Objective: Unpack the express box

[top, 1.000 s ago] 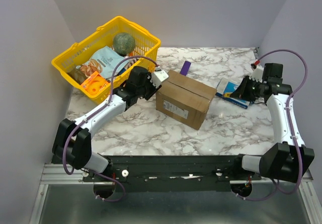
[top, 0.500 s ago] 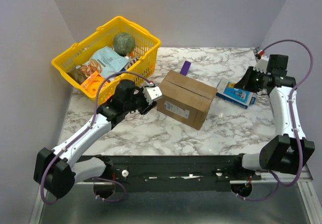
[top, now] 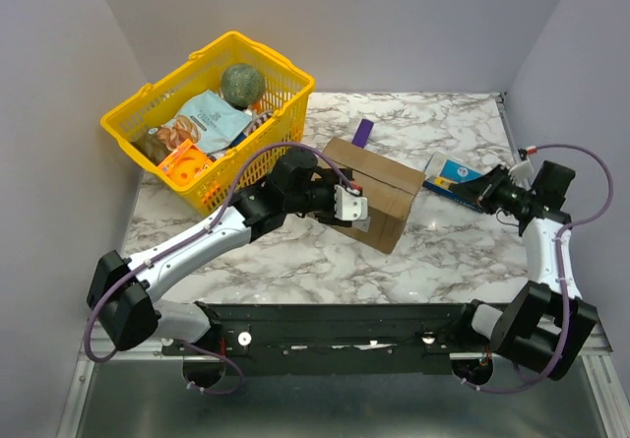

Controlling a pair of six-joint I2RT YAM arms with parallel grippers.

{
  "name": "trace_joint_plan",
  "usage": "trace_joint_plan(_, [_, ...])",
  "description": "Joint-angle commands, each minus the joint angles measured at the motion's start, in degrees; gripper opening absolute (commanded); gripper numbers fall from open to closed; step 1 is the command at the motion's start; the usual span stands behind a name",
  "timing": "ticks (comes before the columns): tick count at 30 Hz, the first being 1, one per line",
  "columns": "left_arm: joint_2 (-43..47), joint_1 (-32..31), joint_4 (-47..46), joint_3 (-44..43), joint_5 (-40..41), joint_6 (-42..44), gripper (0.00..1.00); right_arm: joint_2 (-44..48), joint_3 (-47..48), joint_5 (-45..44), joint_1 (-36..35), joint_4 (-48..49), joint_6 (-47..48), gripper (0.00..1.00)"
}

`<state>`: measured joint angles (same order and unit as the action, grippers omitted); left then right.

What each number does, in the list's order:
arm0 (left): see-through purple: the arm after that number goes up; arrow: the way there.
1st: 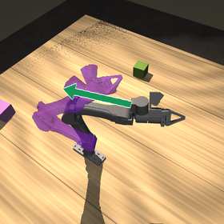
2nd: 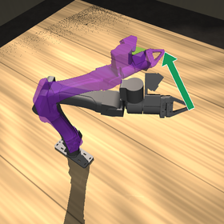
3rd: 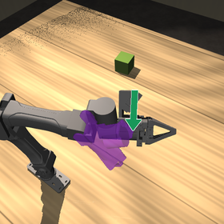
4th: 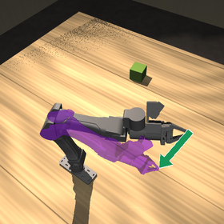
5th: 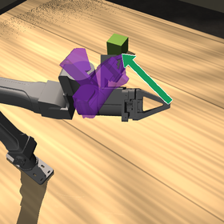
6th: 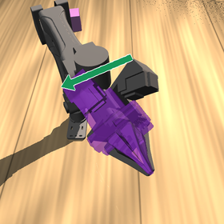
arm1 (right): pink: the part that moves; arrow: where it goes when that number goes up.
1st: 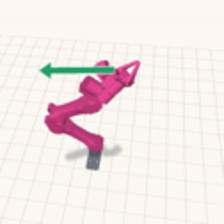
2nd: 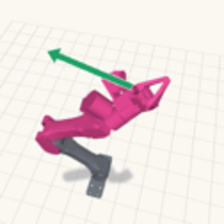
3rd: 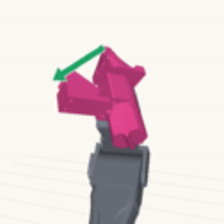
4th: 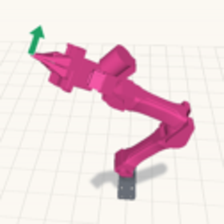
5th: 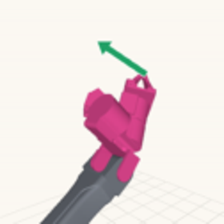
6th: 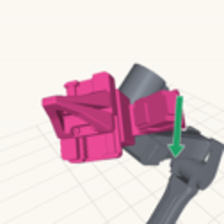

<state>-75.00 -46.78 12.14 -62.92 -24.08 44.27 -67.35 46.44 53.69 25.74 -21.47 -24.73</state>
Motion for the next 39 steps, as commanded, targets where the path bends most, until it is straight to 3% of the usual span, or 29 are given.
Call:
trace_joint_plan(1, [-3.2, -2.8, -2.2, -0.8, -0.4, 11.0, 0.73, 4.6, -8.9, 6.8, 3.4, 16.4, -12.8, 0.0])
trace_joint_plan(6, [-6.6, -3.7, -1.2, -1.3, -5.2, 15.8, 0.72, 9.3, -16.0, 9.1, 7.0, 16.6, -14.1, 0.0])
trace_joint_plan(13, [-8.6, -5.6, -13.1, 2.6, -1.3, 17.8, 0.72, 9.6, -19.3, 12.0, 10.7, 17.8, -13.9, 0.0])
trace_joint_plan(17, [-9.5, -5.6, -17.9, 3.5, -1.7, 18.2, 0.71, 5.1, -22.3, 18.9, 12.1, 35.6, -25.5, 0.0])
trace_joint_plan(20, [-10.3, -5.6, -19.7, 4.3, -2.3, 18.2, 0.71, 2.1, -22.5, 21.3, 12.1, 42.2, -30.4, 0.0])
trace_joint_plan(39, [-17.7, -6.3, -26.6, 3.1, 3.4, 12.2, 0.64, -1.6, -23.8, 28.5, 12.1, 44.9, -32.8, 0.01])
